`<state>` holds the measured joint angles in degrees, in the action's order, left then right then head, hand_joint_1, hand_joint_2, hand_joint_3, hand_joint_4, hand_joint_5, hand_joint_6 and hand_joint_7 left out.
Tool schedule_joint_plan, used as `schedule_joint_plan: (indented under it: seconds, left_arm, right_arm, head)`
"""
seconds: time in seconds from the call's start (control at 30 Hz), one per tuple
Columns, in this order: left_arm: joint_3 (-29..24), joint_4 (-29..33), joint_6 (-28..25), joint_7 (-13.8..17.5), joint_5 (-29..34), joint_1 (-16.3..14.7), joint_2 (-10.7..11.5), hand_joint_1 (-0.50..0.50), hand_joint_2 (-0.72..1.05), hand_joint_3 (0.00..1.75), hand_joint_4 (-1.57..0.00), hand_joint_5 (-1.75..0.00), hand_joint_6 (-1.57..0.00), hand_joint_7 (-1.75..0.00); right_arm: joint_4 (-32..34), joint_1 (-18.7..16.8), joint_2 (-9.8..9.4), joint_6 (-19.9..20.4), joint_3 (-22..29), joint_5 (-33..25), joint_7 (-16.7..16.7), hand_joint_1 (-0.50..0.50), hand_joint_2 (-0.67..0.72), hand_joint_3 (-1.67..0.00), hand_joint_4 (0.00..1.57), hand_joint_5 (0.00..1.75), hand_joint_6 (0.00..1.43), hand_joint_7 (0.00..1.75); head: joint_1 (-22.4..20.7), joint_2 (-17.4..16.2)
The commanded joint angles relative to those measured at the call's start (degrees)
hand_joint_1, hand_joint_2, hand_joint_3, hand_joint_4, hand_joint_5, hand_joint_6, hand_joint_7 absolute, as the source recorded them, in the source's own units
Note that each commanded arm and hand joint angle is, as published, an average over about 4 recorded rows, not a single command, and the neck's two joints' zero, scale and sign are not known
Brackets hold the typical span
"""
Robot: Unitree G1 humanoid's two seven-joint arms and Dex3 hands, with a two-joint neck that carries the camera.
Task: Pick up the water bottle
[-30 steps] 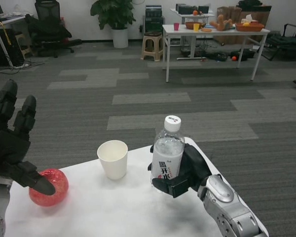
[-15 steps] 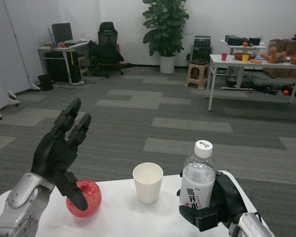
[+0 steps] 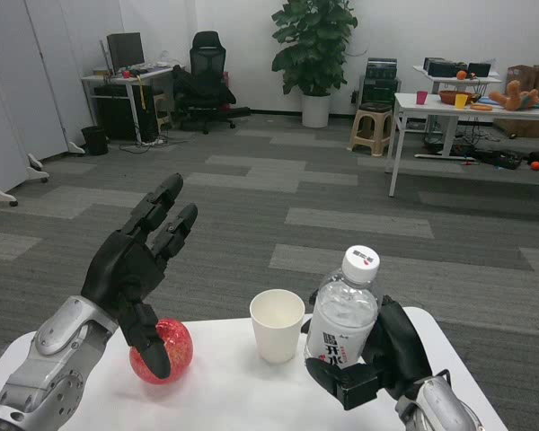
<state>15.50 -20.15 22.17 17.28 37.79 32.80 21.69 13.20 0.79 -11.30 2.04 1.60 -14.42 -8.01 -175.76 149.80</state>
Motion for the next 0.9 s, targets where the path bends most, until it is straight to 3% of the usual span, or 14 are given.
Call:
schedule_joint_plan:
  seconds: [0.03,0.43,0.9]
  left_arm:
    - [-0.38,1.01,-1.27,0.69,0.0,0.14,0.61,-0.5,-0.55,0.09,0.0,0.0,0.0,0.0]
    - [-1.35,2.13,-5.51,2.36,0.04,-0.19,0.55,-0.5,-0.55,0.09,0.0,0.0,0.0,0.0]
    - [-1.76,2.22,-6.35,2.65,0.0,-0.19,0.55,-0.5,-0.55,0.09,0.0,0.0,0.0,0.0]
  right_arm:
    - [0.19,1.85,-0.04,2.01,0.53,0.41,0.19,0.42,-0.16,-1.59,1.0,1.45,0.58,1.54]
    - [1.18,1.58,-1.0,2.09,1.13,0.8,0.01,0.42,-0.16,-1.59,1.0,1.45,0.57,1.54]
    - [2.93,0.79,-1.71,1.68,1.96,2.78,-0.01,0.42,-0.16,-1.59,0.97,1.45,0.57,1.54]
  head:
    - [0.34,-0.33]
    - [0.62,-1.02]
    - [1.99,-0.54]
